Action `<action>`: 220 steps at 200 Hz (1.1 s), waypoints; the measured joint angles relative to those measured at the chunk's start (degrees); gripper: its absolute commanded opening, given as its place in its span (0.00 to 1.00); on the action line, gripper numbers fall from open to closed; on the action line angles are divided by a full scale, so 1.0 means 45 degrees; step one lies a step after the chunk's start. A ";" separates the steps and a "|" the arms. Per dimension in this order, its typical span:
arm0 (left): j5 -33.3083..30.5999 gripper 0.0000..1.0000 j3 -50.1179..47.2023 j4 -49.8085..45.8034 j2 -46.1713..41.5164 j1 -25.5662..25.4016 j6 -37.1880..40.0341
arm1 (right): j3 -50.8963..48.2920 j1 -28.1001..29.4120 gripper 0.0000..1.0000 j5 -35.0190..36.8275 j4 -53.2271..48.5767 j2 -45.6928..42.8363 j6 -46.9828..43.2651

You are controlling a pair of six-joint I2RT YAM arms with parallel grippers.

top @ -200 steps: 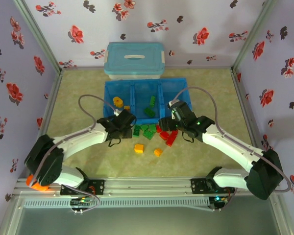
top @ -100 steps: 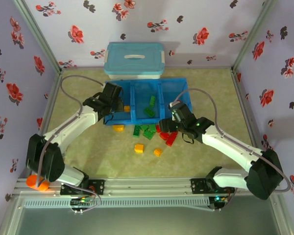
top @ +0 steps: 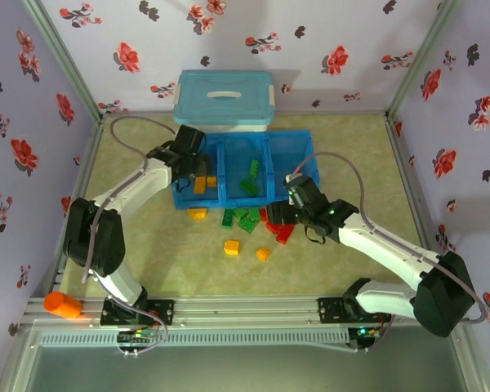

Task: Sort the legos into containers by color
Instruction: Place the lego in the container, then pick up the lego from the center of the table.

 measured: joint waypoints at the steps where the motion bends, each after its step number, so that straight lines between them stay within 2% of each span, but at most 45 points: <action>1: 0.0000 0.70 0.0000 0.0000 0.0000 0.0000 0.0000 | 0.0000 -0.0005 0.84 -0.0015 0.0005 0.0000 0.0000; 26: 0.0044 0.69 -0.0189 0.0044 -0.0277 -0.0029 -0.0019 | 0.0000 0.0000 0.84 -0.0223 0.0010 0.0005 0.0015; 72: 0.0073 0.69 -0.2016 0.0257 -0.2006 -0.0389 -0.0272 | 0.0015 0.0024 0.85 -0.1195 0.0175 0.0291 -0.0097; 107: 0.0160 0.72 -0.3701 0.0602 -0.2871 -0.1098 -0.0695 | 0.0661 0.0680 0.86 -0.1690 0.0189 0.1302 -0.0461; 169: 0.0199 0.83 -0.6232 0.1268 -0.3691 -0.1588 -0.1559 | 0.2239 0.2123 0.85 -0.1797 0.0185 0.3696 -0.0801; 220: 0.0306 0.83 -0.6538 0.1846 -0.3303 -0.1647 -0.1749 | 0.2730 0.2458 0.85 -0.1792 0.0194 0.4653 -0.0801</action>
